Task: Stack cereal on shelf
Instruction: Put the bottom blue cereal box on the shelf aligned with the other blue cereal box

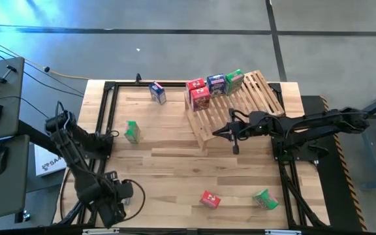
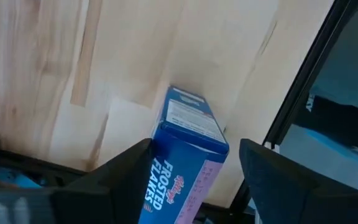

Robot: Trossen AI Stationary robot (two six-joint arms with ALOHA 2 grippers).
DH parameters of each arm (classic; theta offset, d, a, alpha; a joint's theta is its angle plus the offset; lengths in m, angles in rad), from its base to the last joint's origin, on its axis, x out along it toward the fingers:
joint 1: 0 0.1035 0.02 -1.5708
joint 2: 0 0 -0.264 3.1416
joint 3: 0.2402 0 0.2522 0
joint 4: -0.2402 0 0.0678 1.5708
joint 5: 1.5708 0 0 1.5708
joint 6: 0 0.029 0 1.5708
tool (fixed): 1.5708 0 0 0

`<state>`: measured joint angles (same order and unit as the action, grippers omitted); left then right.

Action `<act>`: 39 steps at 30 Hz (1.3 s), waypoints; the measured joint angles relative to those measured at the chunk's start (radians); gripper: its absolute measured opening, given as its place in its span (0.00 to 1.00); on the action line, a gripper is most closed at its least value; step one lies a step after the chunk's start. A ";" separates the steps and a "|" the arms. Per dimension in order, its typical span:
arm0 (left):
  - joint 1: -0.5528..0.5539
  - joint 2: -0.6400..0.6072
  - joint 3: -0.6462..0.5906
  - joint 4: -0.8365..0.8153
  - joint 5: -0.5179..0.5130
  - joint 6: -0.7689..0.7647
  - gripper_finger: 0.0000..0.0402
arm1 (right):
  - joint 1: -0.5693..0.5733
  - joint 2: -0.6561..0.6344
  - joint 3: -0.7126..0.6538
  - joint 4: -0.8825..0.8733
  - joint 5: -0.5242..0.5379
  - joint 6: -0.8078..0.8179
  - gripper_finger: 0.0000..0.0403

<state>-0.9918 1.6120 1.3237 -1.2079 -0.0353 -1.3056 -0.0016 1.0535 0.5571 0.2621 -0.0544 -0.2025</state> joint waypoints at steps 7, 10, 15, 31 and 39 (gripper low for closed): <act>-0.007 0.010 0.010 -0.003 -0.003 -0.029 0.60 | 0.007 0.000 0.000 -0.001 0.000 -0.007 0.01; -0.003 0.012 0.036 -0.009 -0.011 -0.029 0.60 | 0.009 0.000 0.000 -0.001 -0.001 -0.013 0.01; -0.003 0.011 0.051 -0.049 0.012 -0.055 0.60 | 0.009 0.000 0.000 -0.002 -0.001 -0.015 0.01; -0.086 0.015 0.017 -0.108 -0.005 -0.034 0.60 | 0.009 0.000 0.000 -0.003 -0.002 -0.007 0.01; -0.098 0.014 0.014 -0.104 -0.027 -0.018 0.60 | 0.009 0.000 0.000 -0.013 -0.002 0.003 0.01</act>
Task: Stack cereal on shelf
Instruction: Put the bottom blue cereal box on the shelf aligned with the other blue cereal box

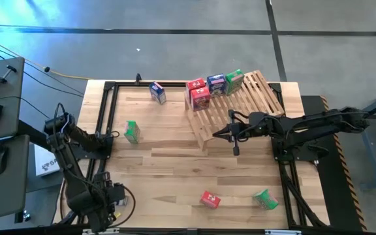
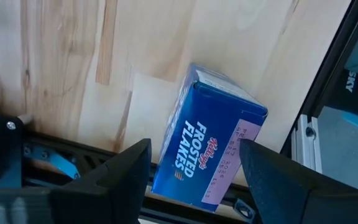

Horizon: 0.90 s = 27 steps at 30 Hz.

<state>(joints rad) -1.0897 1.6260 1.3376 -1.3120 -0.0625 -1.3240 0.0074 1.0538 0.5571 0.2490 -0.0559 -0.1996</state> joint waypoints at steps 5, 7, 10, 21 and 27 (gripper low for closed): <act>0.014 0.001 0.013 -0.001 0.017 0.008 0.60 | 0.000 0.000 0.000 0.002 0.000 0.001 0.01; 0.019 0.002 0.033 0.000 0.028 0.018 0.60 | 0.000 0.000 0.000 0.003 0.000 0.001 0.01; 0.025 0.002 0.058 0.001 0.024 0.006 0.60 | 0.000 0.000 0.000 0.003 0.000 0.001 0.01; 0.050 0.002 0.062 0.053 0.106 -0.082 0.60 | 0.000 0.000 0.000 0.003 0.000 0.001 0.01; 0.057 0.002 0.062 0.150 0.064 -0.007 0.61 | 0.000 0.000 0.000 -0.001 0.000 0.019 0.01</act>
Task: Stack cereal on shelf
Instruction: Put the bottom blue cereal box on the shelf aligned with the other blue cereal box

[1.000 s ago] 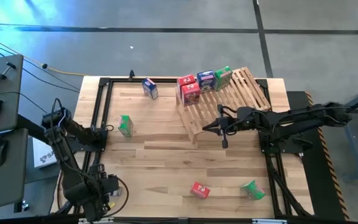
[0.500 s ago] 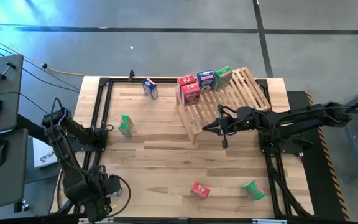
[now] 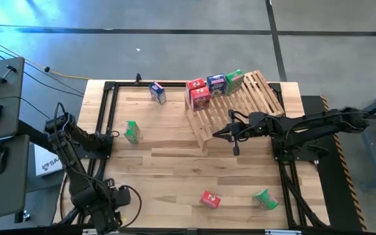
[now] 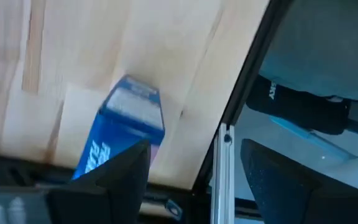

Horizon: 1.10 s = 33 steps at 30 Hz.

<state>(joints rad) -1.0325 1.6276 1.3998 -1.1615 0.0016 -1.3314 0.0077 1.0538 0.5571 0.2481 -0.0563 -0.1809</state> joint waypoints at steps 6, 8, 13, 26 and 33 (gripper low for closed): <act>-0.002 0.000 0.000 -0.021 -0.037 0.018 0.70 | 0.000 0.000 0.000 -0.003 0.000 0.001 0.01; -0.010 0.000 0.000 -0.040 -0.040 0.012 0.73 | 0.000 0.000 0.000 -0.003 0.000 0.001 0.01; -0.039 0.000 0.000 -0.090 -0.083 -0.085 0.77 | 0.000 0.000 0.000 -0.003 0.000 0.001 0.01; -0.091 0.013 -0.030 -0.118 -0.164 -0.088 0.77 | 0.000 0.000 0.000 -0.004 0.000 0.001 0.01; -0.119 0.013 -0.063 -0.122 -0.142 -0.088 0.77 | 0.000 0.000 0.000 -0.006 -0.005 0.001 0.01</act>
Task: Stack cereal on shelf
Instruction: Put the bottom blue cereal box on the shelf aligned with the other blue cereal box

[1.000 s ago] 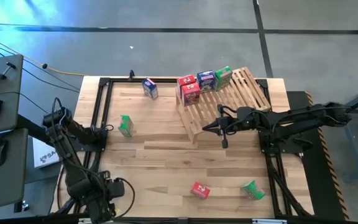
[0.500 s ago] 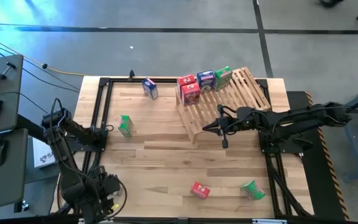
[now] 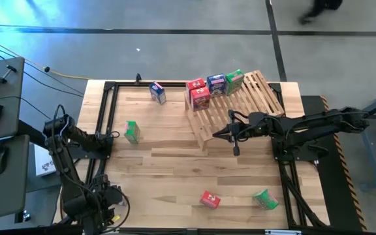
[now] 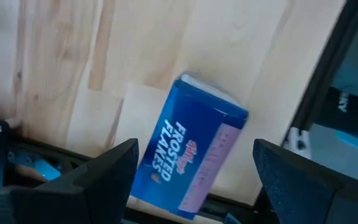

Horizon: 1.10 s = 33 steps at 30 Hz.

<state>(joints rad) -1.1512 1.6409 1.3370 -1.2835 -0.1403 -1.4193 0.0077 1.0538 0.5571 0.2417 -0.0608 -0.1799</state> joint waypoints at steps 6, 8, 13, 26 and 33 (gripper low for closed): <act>-0.017 0.000 -0.050 0.005 0.018 -0.018 0.77 | 0.000 0.000 0.000 -0.003 0.000 0.016 0.01; -0.017 0.000 -0.058 0.008 0.036 -0.019 0.77 | 0.000 0.000 0.000 -0.016 0.000 0.029 0.01; -0.017 0.000 -0.061 0.011 0.001 -0.057 0.74 | 0.041 0.000 0.000 -0.049 0.016 0.044 0.01; 0.129 0.000 -0.048 0.044 -0.270 0.017 0.39 | 0.194 0.000 0.000 -0.032 0.281 0.090 0.20; 0.212 0.000 0.026 0.051 -0.199 0.147 0.22 | 0.203 0.000 0.000 -0.031 0.283 0.088 0.28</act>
<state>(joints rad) -0.9392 1.6405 1.3628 -1.2321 -0.3391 -1.2718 0.2108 1.0534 0.5571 0.2104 0.2222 -0.0915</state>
